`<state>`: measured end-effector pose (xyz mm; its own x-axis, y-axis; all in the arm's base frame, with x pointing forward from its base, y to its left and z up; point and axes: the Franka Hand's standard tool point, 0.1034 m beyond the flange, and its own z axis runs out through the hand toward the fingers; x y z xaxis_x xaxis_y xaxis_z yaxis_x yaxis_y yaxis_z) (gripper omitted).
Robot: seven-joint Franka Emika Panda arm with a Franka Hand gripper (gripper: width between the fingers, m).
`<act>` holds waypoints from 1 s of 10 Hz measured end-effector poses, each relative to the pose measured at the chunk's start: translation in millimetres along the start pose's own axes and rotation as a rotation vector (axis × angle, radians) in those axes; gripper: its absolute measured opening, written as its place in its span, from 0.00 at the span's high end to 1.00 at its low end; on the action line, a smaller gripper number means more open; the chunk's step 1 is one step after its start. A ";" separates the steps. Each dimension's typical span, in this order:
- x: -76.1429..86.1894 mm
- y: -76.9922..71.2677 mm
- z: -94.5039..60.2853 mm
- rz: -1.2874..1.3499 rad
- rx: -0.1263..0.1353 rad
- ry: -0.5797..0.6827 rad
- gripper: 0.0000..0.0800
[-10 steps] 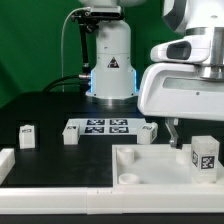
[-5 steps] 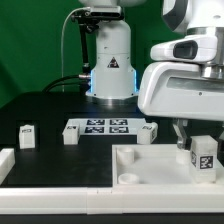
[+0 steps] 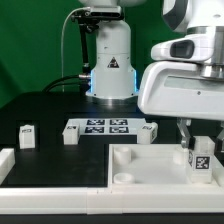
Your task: Assemble one leg
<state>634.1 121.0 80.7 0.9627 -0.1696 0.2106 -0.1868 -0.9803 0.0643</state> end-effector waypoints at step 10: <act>0.2 27.0 -1.7 0.732 -0.106 0.058 0.59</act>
Offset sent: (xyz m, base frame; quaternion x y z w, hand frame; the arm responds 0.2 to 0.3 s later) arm -0.0031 0.0027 -0.0052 -0.0362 0.0275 0.2798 0.9590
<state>628.9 94.7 84.1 0.5732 -0.7678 0.2864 -0.7978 -0.6026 -0.0188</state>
